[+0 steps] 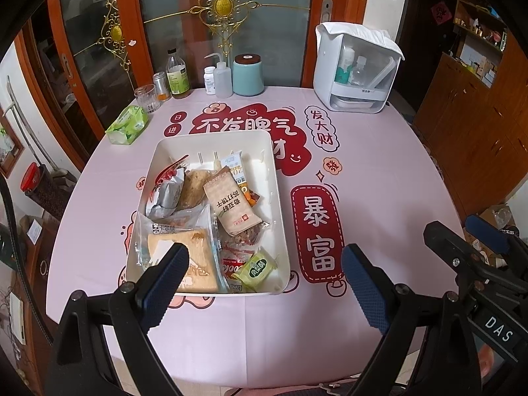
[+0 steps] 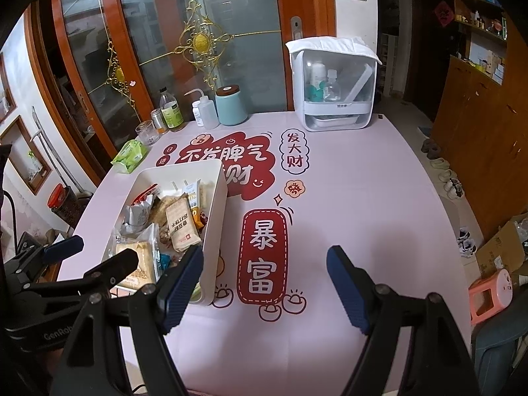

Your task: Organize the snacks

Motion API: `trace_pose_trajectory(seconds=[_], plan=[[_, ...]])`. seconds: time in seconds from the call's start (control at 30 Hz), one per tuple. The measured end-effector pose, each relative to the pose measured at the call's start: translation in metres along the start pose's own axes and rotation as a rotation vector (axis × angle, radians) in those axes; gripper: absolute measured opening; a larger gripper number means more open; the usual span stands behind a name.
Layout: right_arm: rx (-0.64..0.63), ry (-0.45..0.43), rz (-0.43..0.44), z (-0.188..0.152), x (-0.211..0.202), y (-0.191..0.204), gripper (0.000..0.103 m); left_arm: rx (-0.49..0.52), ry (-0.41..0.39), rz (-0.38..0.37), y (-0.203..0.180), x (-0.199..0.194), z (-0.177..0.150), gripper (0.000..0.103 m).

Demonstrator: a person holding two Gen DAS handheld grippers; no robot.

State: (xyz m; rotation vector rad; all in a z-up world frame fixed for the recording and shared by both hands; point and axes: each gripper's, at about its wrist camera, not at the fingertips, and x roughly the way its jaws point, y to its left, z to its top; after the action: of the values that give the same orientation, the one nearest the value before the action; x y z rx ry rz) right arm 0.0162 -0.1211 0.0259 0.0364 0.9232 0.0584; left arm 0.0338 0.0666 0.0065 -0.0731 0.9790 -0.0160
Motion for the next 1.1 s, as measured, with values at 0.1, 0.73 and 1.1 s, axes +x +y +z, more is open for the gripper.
trace_pose_trajectory(seconds=[0.1,0.73,1.1], plan=[[-0.003,0.006,0.003,-0.0005,0.0014,0.0021,0.078,-0.001,0.0,0.001,0.0,0.0,0.0024,0.093],[-0.003,0.011,0.008,0.0,0.0038,0.0045,0.078,-0.007,0.01,0.004,0.0047,0.0005,0.0027,0.093],[-0.001,0.013,0.008,0.0004,0.0041,0.0032,0.078,-0.011,0.023,0.006,0.0062,0.001,0.0044,0.093]])
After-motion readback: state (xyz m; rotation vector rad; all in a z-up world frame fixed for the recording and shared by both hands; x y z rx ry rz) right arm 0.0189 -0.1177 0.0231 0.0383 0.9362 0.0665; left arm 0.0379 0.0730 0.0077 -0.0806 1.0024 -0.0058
